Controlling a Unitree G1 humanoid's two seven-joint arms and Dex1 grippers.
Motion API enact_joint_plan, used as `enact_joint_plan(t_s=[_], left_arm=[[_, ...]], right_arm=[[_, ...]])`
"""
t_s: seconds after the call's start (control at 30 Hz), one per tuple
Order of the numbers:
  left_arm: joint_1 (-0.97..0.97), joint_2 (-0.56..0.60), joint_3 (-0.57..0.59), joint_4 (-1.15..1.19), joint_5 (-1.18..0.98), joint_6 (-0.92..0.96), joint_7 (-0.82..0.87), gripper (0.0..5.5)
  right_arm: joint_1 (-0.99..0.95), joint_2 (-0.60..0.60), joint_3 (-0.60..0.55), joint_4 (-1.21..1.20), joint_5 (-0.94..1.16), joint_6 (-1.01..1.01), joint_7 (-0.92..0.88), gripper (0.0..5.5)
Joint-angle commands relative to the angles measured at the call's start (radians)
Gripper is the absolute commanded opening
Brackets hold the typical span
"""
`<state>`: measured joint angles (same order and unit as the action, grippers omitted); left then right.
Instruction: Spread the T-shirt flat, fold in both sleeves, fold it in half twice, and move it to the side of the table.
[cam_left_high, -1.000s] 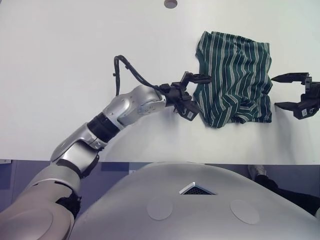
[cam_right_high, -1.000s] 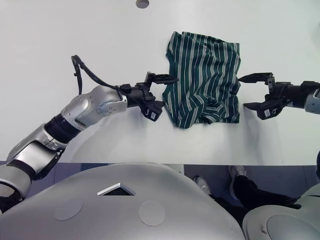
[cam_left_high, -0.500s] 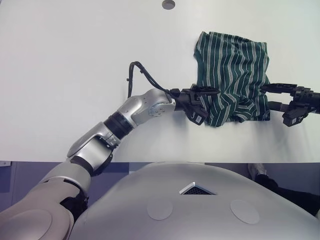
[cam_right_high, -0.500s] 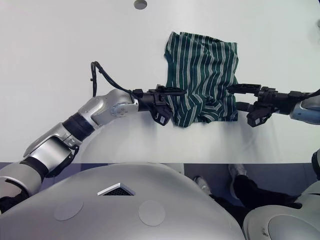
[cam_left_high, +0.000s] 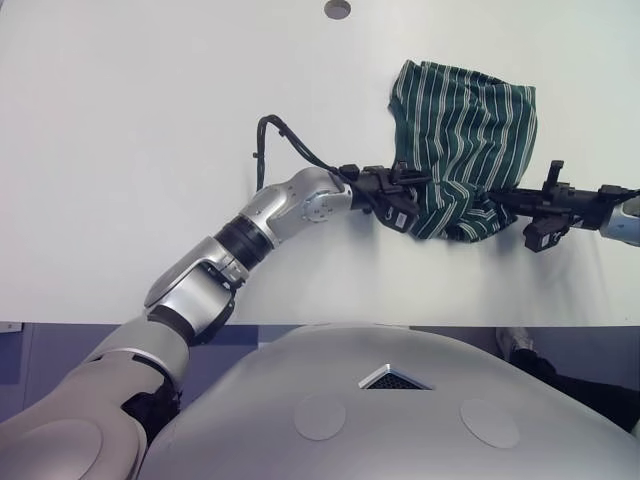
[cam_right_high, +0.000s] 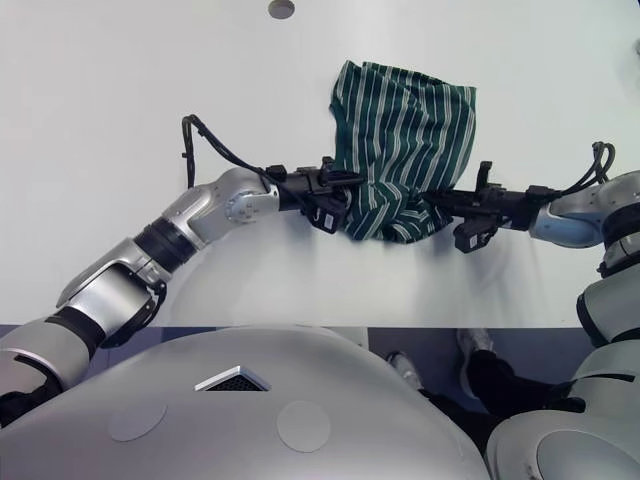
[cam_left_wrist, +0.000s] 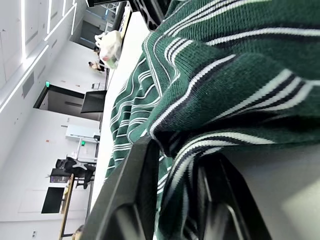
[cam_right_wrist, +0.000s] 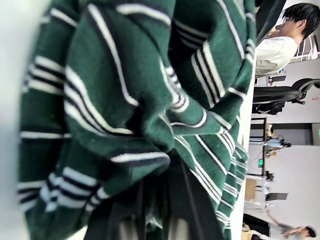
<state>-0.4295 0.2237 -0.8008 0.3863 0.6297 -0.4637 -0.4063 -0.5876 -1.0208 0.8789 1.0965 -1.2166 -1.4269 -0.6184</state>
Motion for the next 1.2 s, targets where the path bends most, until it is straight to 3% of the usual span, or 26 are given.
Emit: enact_joint_plan(t_s=[0.03, 0.13, 0.3, 0.37, 0.43, 0.57, 0.73, 0.87, 0.97, 1.03, 1.2], left_arm=[[0.058, 0.058, -0.044, 0.115, 0.030, 0.032, -0.096, 0.51], [0.002, 0.081, -0.020, 0.080, -0.036, 0.012, -0.190, 0.17], [-0.060, 0.218, 0.047, -0.077, -0.214, 0.002, -0.464, 0.00], [-0.061, 0.249, 0.064, -0.159, -0.318, 0.027, -0.583, 0.00], [-0.051, 0.261, 0.073, -0.271, -0.447, 0.094, -0.678, 0.00], [0.015, 0.269, 0.069, -0.461, -0.671, 0.275, -0.801, 0.00], [0.074, 0.316, 0.065, -0.642, -0.820, 0.504, -0.881, 0.00], [0.103, 0.385, 0.079, -0.684, -0.846, 0.622, -0.933, 0.00], [0.075, 0.362, 0.098, -0.613, -0.825, 0.628, -0.929, 0.00], [0.017, 0.310, 0.109, -0.518, -0.811, 0.625, -0.924, 0.00], [-0.104, 0.175, 0.175, -0.328, -0.851, 0.652, -0.926, 0.00]], right_arm=[[-0.032, 0.026, -0.021, 0.043, 0.093, -0.078, 0.162, 0.16], [-0.108, 0.032, -0.020, 0.067, 0.249, -0.174, 0.322, 0.15], [-0.227, 0.050, 0.132, 0.131, 0.619, -0.187, 0.644, 0.15], [-0.144, -0.099, 0.232, -0.241, 1.102, 0.102, 1.040, 0.15], [-0.067, -0.251, 0.291, -0.618, 1.423, 0.386, 1.375, 0.15], [0.027, -0.397, 0.275, -1.078, 1.658, 0.769, 1.712, 0.15], [0.084, -0.496, 0.134, -1.357, 1.848, 1.144, 1.895, 0.15], [0.100, -0.513, -0.044, -1.519, 1.995, 1.483, 1.935, 0.15], [0.197, -0.548, -0.151, -1.446, 1.974, 1.527, 1.987, 0.15], [0.314, -0.555, -0.188, -1.308, 1.898, 1.453, 2.012, 0.15], [0.557, -0.490, -0.297, -1.052, 1.861, 1.369, 2.023, 0.15]])
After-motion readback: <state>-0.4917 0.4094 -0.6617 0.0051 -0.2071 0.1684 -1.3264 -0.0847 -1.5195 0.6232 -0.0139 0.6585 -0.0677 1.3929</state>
